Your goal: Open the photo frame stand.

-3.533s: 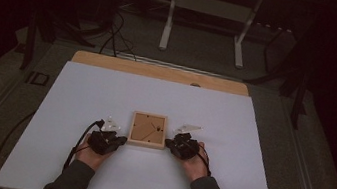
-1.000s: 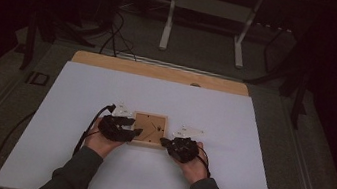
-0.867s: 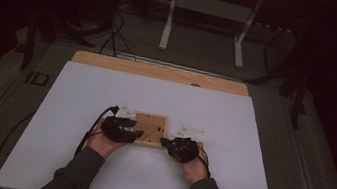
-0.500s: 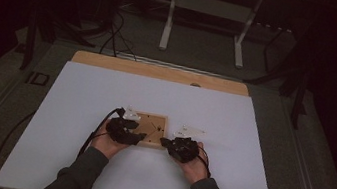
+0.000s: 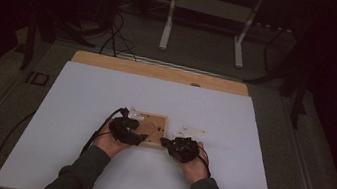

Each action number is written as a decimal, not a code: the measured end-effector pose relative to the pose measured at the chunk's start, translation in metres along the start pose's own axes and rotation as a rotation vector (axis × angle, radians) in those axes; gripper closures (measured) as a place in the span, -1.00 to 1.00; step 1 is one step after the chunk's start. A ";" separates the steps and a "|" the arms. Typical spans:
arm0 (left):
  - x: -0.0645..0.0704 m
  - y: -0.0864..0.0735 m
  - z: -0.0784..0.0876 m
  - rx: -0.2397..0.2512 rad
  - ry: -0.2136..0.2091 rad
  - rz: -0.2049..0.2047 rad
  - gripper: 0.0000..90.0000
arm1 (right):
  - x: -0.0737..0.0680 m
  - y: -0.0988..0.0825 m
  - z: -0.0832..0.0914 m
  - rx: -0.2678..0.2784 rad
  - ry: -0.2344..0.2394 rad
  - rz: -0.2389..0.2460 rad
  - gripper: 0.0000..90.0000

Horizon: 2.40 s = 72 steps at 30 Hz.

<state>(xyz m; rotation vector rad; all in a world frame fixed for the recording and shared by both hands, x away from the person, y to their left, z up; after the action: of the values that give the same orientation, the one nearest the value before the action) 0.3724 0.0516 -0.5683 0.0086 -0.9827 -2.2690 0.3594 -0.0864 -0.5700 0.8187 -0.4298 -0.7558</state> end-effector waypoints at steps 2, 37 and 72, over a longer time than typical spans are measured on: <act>0.000 0.000 0.000 -0.002 0.000 0.000 0.01 | 0.000 0.000 0.000 0.001 0.000 0.001 0.99; 0.005 0.016 0.007 -0.028 0.042 0.002 0.14 | 0.000 0.000 0.000 -0.001 0.002 0.006 0.99; 0.007 0.028 0.012 -0.047 0.048 -0.012 0.14 | 0.001 0.001 -0.001 0.001 0.003 0.008 0.99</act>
<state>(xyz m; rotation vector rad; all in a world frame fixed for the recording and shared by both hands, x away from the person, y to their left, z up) 0.3796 0.0413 -0.5400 0.0482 -0.9067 -2.2915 0.3604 -0.0862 -0.5698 0.8181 -0.4307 -0.7466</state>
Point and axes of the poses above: each handheld gripper's, and its own axes: z roughly backward along the jaws, y roughly out of its top, x roughly to its right, the point moved 8 cm from there along -z, roughly forward along the jaws, and after that the axes turned 15 degrees about -y, right-handed, at the moved point
